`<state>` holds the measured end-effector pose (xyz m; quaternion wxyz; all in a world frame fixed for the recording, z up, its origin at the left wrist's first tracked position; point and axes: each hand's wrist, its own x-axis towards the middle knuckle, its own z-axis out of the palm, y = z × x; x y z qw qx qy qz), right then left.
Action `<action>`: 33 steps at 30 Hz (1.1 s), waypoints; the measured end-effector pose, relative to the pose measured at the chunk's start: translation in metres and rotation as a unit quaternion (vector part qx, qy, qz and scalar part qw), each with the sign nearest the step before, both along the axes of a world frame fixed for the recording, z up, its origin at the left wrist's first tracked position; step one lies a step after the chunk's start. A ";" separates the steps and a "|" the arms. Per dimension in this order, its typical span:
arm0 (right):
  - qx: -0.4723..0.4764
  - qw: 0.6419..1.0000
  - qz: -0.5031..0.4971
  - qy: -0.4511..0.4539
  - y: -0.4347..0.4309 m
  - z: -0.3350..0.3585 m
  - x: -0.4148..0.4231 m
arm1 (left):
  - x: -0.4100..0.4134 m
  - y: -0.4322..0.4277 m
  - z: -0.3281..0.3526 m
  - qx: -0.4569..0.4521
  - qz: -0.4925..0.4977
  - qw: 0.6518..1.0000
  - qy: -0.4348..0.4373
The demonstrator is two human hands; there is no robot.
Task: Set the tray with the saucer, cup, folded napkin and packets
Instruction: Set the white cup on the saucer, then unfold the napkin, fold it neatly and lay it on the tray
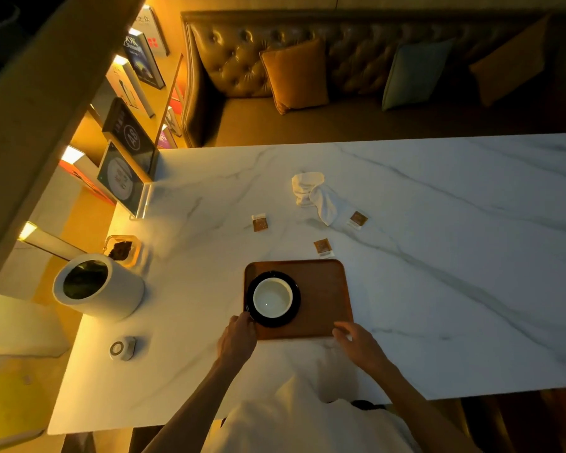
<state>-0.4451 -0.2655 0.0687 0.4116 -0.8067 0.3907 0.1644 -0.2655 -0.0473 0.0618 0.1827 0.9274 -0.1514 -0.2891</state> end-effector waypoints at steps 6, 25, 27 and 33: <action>-0.029 0.999 0.011 0.011 -0.038 0.020 0.021 | 0.028 -0.034 0.019 -0.024 0.041 0.999 -0.023; -0.113 0.994 -0.010 0.001 -0.183 0.024 0.225 | 0.178 -0.201 0.011 -0.033 -0.018 0.999 -0.030; -0.127 0.991 -0.033 -0.013 -0.204 0.021 0.262 | 0.204 -0.235 0.008 -0.027 -0.043 0.997 -0.055; -0.169 0.980 -0.101 -0.033 -0.262 -0.005 0.357 | 0.292 -0.343 -0.022 -0.039 -0.114 0.990 -0.067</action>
